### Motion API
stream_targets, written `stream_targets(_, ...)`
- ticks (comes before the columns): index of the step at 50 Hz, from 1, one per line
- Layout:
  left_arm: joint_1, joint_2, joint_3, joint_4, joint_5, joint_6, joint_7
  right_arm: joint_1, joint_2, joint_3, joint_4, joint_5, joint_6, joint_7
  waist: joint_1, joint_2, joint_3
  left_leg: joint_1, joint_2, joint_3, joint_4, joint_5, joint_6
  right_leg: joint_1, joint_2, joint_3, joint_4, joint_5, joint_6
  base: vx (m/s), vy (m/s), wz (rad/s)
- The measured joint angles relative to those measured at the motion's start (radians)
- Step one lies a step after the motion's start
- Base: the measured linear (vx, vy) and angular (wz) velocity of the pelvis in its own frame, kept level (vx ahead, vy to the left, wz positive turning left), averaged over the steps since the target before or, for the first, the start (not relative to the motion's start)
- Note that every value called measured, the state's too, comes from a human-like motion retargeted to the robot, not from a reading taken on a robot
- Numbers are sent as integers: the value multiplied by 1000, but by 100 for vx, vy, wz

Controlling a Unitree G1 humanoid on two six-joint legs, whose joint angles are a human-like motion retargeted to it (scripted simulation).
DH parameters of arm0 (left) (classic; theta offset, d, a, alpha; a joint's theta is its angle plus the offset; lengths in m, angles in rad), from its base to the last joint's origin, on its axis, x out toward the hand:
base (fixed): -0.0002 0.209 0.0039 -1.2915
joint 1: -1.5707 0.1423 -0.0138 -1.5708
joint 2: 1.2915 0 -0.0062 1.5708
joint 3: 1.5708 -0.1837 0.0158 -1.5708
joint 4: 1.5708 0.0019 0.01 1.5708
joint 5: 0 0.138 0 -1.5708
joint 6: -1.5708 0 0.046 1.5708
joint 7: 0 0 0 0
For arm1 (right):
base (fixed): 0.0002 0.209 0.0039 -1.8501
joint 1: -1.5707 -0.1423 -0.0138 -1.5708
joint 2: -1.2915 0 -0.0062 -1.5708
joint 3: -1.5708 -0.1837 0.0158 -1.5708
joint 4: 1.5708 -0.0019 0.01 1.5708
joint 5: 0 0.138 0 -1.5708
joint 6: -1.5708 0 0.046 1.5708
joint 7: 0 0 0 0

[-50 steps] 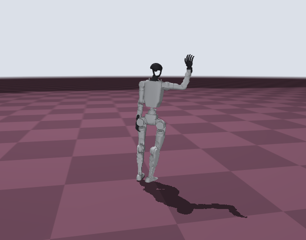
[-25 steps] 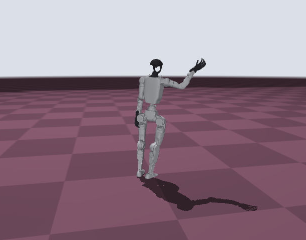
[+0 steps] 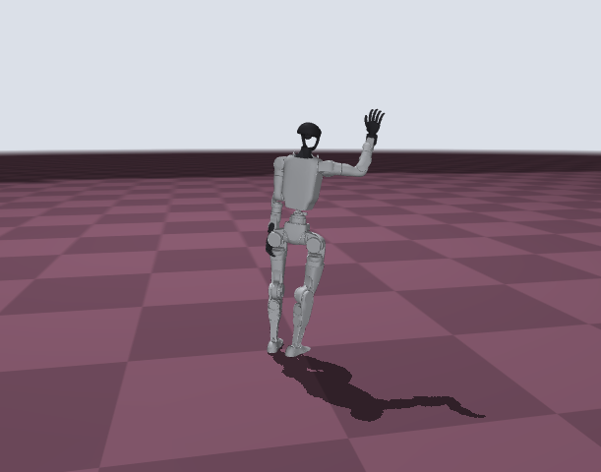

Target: Upper body actions

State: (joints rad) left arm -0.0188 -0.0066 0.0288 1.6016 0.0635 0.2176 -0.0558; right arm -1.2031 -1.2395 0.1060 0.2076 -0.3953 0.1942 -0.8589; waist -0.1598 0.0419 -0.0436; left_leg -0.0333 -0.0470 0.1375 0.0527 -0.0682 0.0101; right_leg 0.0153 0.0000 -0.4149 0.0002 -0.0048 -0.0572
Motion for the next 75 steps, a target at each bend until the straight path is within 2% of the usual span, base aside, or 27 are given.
stream_targets(3, 0, -1, 20, -6, -7, -3, 0, 127, 128, -279, 129, 224, 69, 206, 1, 1, -5, -4, 6, 4, 2, -5, -4, -12, 1, 5, -1, 4, -1, -7, 12, -6)
stream_targets(5, 3, 4, 24, -11, -10, -9, -3, 154, 211, -434, 204, 420, 165, 316, 3, -1, -8, -6, 9, 9, 2, -7, -7, -19, 2, 11, 0, 7, -1, -6, 9, -12)
stream_targets(7, 6, 8, 20, -12, -9, -14, -5, 151, 283, -549, 250, 668, 246, 383, -1, -2, -10, -5, 10, 8, 1, -10, -8, -23, 2, 10, 0, 8, -1, -6, 3, 1)
stream_targets(8, 8, 10, 16, -12, -10, -15, -6, 146, 315, -598, 259, 813, 257, 388, -4, -3, -11, -4, 10, 6, 0, -11, -8, -24, 2, 8, 0, 8, -1, 0, 0, 0)
stream_targets(10, 10, 18, 1, -7, -13, -15, -10, 137, 381, -667, 244, 1144, 164, 323, -12, -7, -14, -6, 10, -3, 0, -12, -9, -26, 1, 0, 0, 7, 0, 0, -2, 13)
stream_targets(12, 12, 24, -17, 2, -12, -8, -17, 127, 449, -666, 168, 1346, -101, 193, -27, -7, -21, -5, 8, -16, -4, -13, -12, -28, -1, -12, -1, 5, 1, 1, -3, 31)
stream_targets(13, 11, 25, -23, 7, -9, -4, -19, 129, 473, -648, 121, 1368, -249, 122, -37, -5, -23, -2, 8, -22, -6, -15, -14, -28, -3, -18, -1, 4, 1, 0, 0, 0)
stream_targets(15, 13, 26, -31, 13, -3, 1, -19, 139, 492, -590, 42, 1278, -436, -44, -38, -2, -23, 2, 10, -13, -9, -14, -13, -29, -1, -9, 1, 4, 0, 2, -1, -33)
stream_targets(17, 13, 30, -38, 10, 6, 4, -17, 157, 460, -504, -51, 1095, -394, -106, 13, -3, -15, -4, 18, 45, -4, -7, -7, -31, 12, 46, 4, 10, -7, 6, -4, -121)
stream_targets(20, 12, 40, -66, 0, 20, 6, -10, 172, 357, -372, -178, 842, -297, 21, 63, -16, -5, 5, 22, 84, -2, -7, -7, -28, 17, 84, 5, 17, -12, 7, -9, -70)
stream_targets(23, 8, 55, -81, -7, 17, 5, -1, 144, 228, -199, -269, 525, -290, 77, 86, -35, 7, 19, 23, 102, -7, -7, -9, -22, 17, 101, 7, 19, -14, 5, -14, -28)
stream_targets(25, 5, 63, -83, -8, 10, 6, 5, 98, 118, -69, -314, 288, -237, 86, 94, -47, 14, 29, 23, 108, -11, -6, -9, -16, 18, 107, 8, 20, -14, 4, -12, -18)
stream_targets(28, -3, 65, -79, -3, -6, 12, 8, -44, -35, 144, -371, -107, -31, 131, 101, -62, 24, 41, 24, 115, -13, -7, -8, -8, 20, 113, 9, 19, -15, 3, -10, -13)
stream_targets(30, -7, 65, -78, -3, -16, 14, 9, -146, -101, 270, -396, -332, 110, 70, 105, -72, 29, 48, 26, 120, -15, -9, -8, -5, 23, 118, 11, 19, -16, 2, -9, -14)
stream_targets(31, -8, 61, -79, -5, -12, 14, 11, -185, -108, 326, -389, -410, 143, -28, 109, -74, 30, 51, 27, 125, -15, -9, -8, -4, 24, 122, 11, 20, -16, 3, -9, -21)
stream_targets(32, -9, 58, -81, -9, -6, 15, 14, -218, -113, 375, -378, -470, 153, -113, 114, -75, 32, 53, 28, 130, -16, -9, -9, -2, 25, 127, 12, 20, -16, 3, -9, -29)
stream_targets(35, -12, 44, -88, -21, 28, 13, 36, -250, -109, 438, -279, -483, 21, -206, 141, -68, 36, 49, 35, 157, -13, -4, -7, 0, 31, 154, 13, 22, -17, 2, -6, -44)
stream_targets(38, -15, 28, -84, -23, 38, 8, 37, -145, -61, 321, -121, -335, -36, -109, 155, -51, 35, 39, 38, 172, -9, -1, -3, -2, 35, 168, 13, 24, -16, 1, 0, -21)
stream_targets(43, -9, 27, -62, -9, 4, 10, 27, 193, 65, -107, 82, -125, -28, 115, 111, -49, 29, 31, 28, 136, -6, -4, -2, 1, 27, 132, 5, 19, -14, 1, 8, 36)
stream_targets(47, 4, 27, -47, -6, -32, 9, 25, 453, 214, -421, 174, 78, -39, 290, 65, -52, 32, 32, 16, 92, -2, -8, -1, 11, 16, 89, 0, 12, -10, 2, 7, 56)
stream_targets(51, 31, 29, -49, 1, -77, -12, 40, 705, 409, -594, 157, 336, -99, 567, 42, -50, 33, 33, 17, 91, 4, -11, -4, 16, 15, 88, -4, 12, -10, 7, 6, 0)
stream_targets(54, 48, 24, -59, 5, -87, -18, 44, 865, 562, -614, 167, 350, -177, 684, 46, -35, 49, 47, 21, 123, 2, -10, -1, 24, 22, 118, -2, 17, -14, 9, 9, -53)
stream_targets(58, 47, 24, -69, 2, -62, -7, 34, 1065, 776, -555, 289, 73, -219, 774, 27, -18, 80, 62, 26, 138, 1, -11, 0, 33, 30, 133, -3, 21, -16, 1, 7, -21)
stream_targets(62, 40, 24, -89, 0, -45, -11, 22, 1232, 994, -447, 536, -276, -83, 973, 21, -7, 100, 68, 29, 134, 0, -9, -1, 41, 31, 129, -4, 22, -16, 1, 1, 1)
stream_targets(65, 37, 13, -105, -3, -40, -13, 19, 1327, 1126, -384, 733, -390, 15, 1042, 38, 3, 114, 75, 29, 137, -2, -6, -2, 47, 30, 132, -3, 22, -17, 2, 1, -1)
stream_targets(70, 37, -15, -17, -38, -77, -44, 121, 1378, 1255, -405, 1028, -394, 147, 904, 77, 20, 129, 83, 33, 160, -4, -6, -5, 56, 32, 156, -1, 18, -16, 1, 4, -17)
stream_targets(75, -26, 83, 128, -54, -57, 4, 129, 1345, 1176, -570, 1176, -274, 199, 868, 38, 31, 121, 67, 18, 108, 0, 3, -1, 60, 18, 103, -7, 16, -13, -1, 7, 44)
